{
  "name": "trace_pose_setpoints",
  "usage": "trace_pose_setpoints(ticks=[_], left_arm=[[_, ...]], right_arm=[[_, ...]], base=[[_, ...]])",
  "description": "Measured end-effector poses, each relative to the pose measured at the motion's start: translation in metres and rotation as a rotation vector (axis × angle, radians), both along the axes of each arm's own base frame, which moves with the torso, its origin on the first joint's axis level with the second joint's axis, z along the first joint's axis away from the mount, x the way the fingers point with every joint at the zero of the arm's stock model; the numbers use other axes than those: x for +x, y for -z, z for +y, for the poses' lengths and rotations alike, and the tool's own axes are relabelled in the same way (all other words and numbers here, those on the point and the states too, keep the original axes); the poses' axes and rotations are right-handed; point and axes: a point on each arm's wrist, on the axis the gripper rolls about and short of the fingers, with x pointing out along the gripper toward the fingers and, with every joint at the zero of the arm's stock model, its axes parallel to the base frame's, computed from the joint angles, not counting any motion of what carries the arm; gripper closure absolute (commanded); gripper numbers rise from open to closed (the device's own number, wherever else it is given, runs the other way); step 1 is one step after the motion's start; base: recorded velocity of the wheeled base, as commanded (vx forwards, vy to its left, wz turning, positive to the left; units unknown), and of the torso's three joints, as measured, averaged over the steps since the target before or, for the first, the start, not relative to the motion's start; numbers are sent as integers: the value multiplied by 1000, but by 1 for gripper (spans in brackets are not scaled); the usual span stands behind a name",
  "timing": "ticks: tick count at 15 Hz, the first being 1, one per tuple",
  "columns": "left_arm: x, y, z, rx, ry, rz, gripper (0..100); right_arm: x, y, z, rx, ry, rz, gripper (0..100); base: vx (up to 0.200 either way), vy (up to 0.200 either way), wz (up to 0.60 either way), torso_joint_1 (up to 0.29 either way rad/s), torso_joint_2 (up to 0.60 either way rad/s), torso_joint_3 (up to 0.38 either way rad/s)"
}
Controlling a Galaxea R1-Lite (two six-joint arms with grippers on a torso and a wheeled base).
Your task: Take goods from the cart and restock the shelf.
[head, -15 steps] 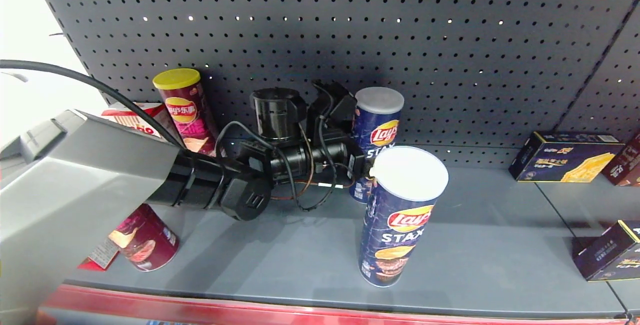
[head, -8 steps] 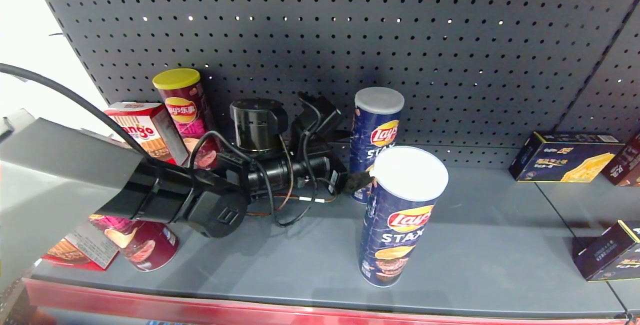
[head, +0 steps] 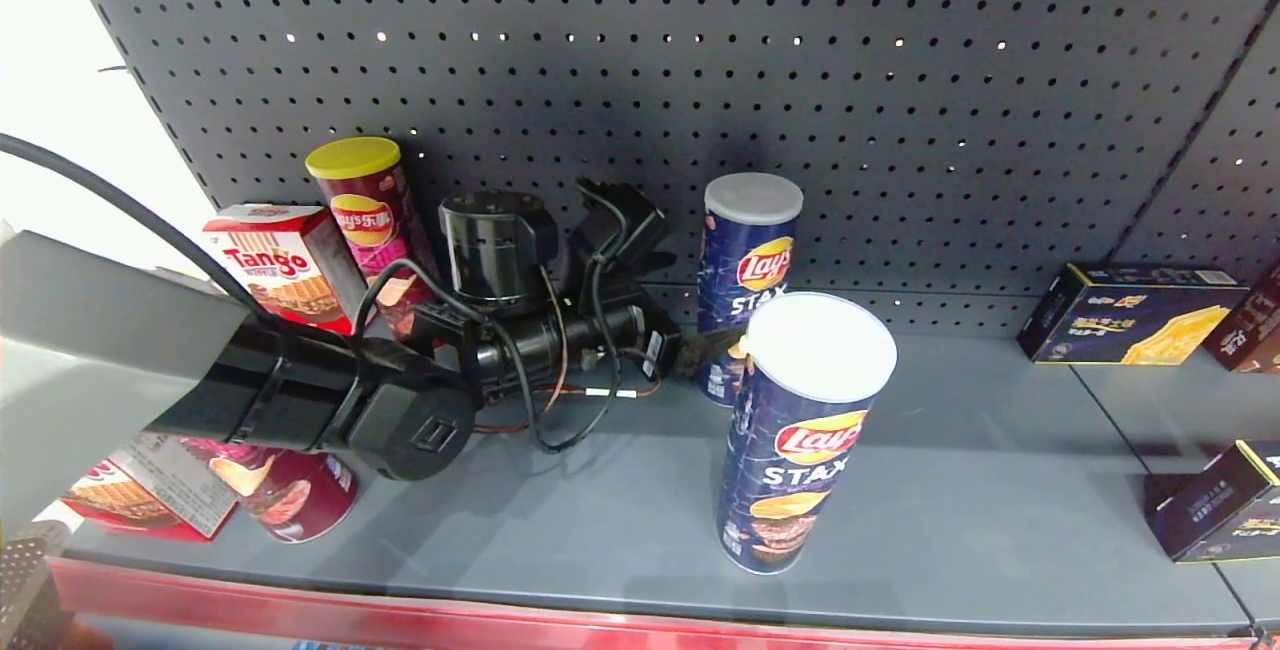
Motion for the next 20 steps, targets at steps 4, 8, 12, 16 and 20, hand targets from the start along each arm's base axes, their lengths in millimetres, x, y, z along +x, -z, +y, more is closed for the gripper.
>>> trace_pose_setpoints(ticks=[4,8,12,16,20], left_arm=[[1,0,2,-1,-6,3,0],[4,0,10,0,-28,4,0],[2,0,12,1,-29,3,0],[-18,6,22,6,-66,-3,0],[-31,6,32,24,-287,-21,0]], right_arm=[[0,0,0,0,-1,0,0],[0,0,0,0,-1,0,0],[0,0,0,0,0,0,0],[0,0,0,0,-1,0,0],[0,0,0,0,0,0,0]], base=[[0,0,0,0,0,0],[0,0,0,0,0,0],[0,0,0,0,0,0],[0,0,0,0,0,0],[0,0,0,0,0,0]])
